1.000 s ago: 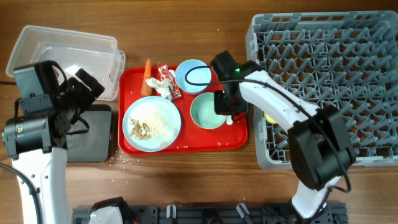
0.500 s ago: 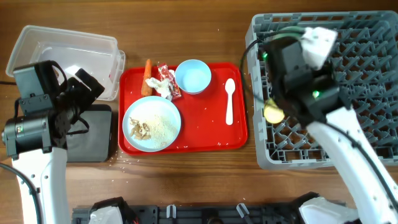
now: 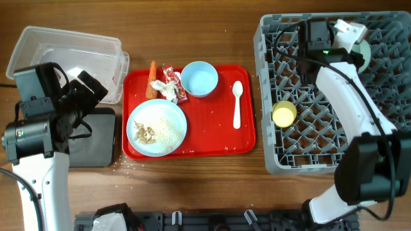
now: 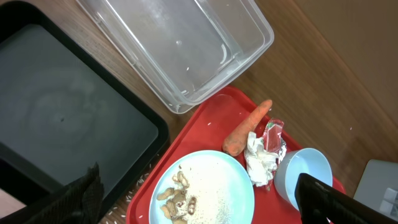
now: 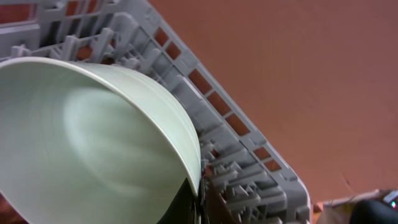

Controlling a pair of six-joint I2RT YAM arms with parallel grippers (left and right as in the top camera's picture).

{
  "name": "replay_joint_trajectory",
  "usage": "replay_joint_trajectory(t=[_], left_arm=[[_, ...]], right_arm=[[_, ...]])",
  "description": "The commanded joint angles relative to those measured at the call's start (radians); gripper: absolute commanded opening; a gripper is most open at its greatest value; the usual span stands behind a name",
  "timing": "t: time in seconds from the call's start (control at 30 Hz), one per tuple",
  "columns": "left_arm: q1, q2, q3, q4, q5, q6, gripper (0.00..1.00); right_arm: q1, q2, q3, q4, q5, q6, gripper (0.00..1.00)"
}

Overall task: Sort waste into correct bins and load items into the dishwasher rack
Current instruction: 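Grasp the green bowl with the right gripper and place it in the rack, then grasp the light-blue bowl with the right gripper and place it in the rack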

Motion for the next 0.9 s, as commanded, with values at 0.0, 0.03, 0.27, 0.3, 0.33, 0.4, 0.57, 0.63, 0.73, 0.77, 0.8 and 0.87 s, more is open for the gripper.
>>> replay_joint_trajectory(t=[0.0, 0.03, 0.27, 0.3, 0.33, 0.4, 0.57, 0.63, 0.73, 0.77, 0.8, 0.87], left_arm=[[0.005, 0.002, 0.018, 0.0, -0.006, -0.014, 1.0], [0.005, 0.002, 0.018, 0.0, -0.006, -0.014, 1.0], [0.005, 0.002, 0.018, 0.0, -0.006, -0.013, 1.0], [0.005, 0.002, 0.018, 0.0, -0.006, -0.014, 1.0], [0.005, 0.002, 0.018, 0.0, -0.006, -0.014, 1.0], [0.005, 0.002, 0.018, 0.0, -0.006, -0.014, 1.0], [0.005, 0.002, 0.018, 0.0, -0.006, -0.014, 1.0], [0.005, 0.002, 0.018, 0.0, -0.006, -0.014, 1.0], [0.005, 0.002, 0.018, 0.0, -0.006, -0.014, 1.0], [0.005, 0.002, 0.018, 0.0, -0.006, -0.014, 1.0], [0.005, 0.002, 0.018, 0.0, -0.006, -0.013, 1.0], [0.005, 0.002, 0.018, 0.0, -0.006, -0.014, 1.0]], right_arm=[[0.014, 0.072, -0.003, 0.052, 0.029, -0.125, 0.04], [0.019, 0.09, -0.003, 0.062, 0.029, -0.149, 0.04], [0.084, 0.108, -0.003, 0.006, -0.126, -0.158, 0.05], [0.096, 0.108, -0.003, -0.014, -0.142, -0.158, 0.05], [0.108, 0.108, -0.003, -0.039, -0.151, -0.154, 0.06], [0.135, 0.105, -0.001, -0.089, -0.168, -0.129, 0.24], [0.209, 0.027, 0.097, -0.218, -0.39, -0.086, 0.66], [0.259, -0.015, 0.164, -0.253, -0.499, -0.093, 0.66], [0.35, -0.068, 0.219, -0.2, -0.841, -0.119, 0.65], [0.377, -0.071, 0.219, -0.163, -0.964, -0.114, 0.65], [0.4, -0.064, 0.213, -0.119, -1.08, -0.089, 0.65], [0.44, -0.021, 0.192, -0.054, -1.17, 0.053, 0.63]])
